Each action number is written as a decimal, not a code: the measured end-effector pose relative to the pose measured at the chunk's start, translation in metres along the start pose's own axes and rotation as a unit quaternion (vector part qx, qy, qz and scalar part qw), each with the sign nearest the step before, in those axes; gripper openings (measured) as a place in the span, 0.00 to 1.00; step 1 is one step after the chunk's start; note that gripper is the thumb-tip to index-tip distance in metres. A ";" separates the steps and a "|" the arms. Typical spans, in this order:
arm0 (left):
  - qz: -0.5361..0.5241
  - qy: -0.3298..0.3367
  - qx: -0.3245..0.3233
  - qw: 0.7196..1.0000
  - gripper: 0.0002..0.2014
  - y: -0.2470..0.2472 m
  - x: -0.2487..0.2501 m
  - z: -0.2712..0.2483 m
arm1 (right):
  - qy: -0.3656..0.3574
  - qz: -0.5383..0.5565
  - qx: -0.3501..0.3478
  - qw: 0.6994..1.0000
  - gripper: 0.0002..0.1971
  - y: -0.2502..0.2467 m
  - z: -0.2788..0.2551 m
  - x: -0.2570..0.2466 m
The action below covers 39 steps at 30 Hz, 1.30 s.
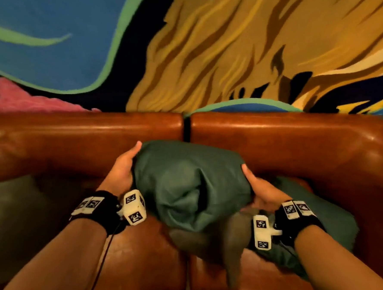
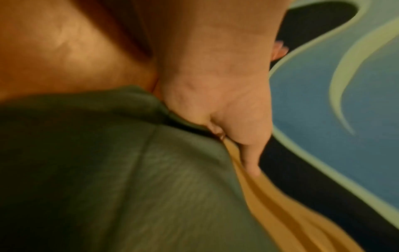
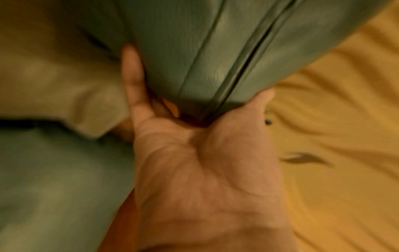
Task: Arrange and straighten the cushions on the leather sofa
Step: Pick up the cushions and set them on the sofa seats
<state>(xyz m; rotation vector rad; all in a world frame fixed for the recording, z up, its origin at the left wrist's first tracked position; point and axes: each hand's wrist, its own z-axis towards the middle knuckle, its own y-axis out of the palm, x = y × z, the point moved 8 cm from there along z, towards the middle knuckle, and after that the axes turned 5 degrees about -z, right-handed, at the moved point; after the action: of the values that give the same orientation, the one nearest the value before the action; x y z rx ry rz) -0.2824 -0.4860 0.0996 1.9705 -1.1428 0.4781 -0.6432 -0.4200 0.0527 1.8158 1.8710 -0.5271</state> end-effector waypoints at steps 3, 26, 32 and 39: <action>0.026 0.057 0.049 0.997 0.32 -0.090 0.043 -0.015 | -0.054 -0.052 0.045 0.996 0.42 0.089 0.030 -0.034; 0.347 0.192 0.229 0.889 0.06 -0.341 0.102 0.048 | -0.187 -0.244 0.154 0.939 0.39 0.358 0.193 -0.016; 0.371 0.075 0.223 0.899 0.09 -0.375 0.057 0.047 | -0.101 -0.345 0.099 0.928 0.27 0.380 0.194 0.028; 0.723 0.193 0.229 0.622 0.27 -0.279 0.117 0.059 | -0.255 -0.590 0.268 0.718 0.30 0.413 0.148 -0.049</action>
<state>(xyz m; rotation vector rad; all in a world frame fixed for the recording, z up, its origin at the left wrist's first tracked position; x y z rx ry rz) 0.0120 -0.5183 0.0152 0.6577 -2.2462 2.0400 -0.2203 -0.5264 -0.0171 0.2659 2.3370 -1.9165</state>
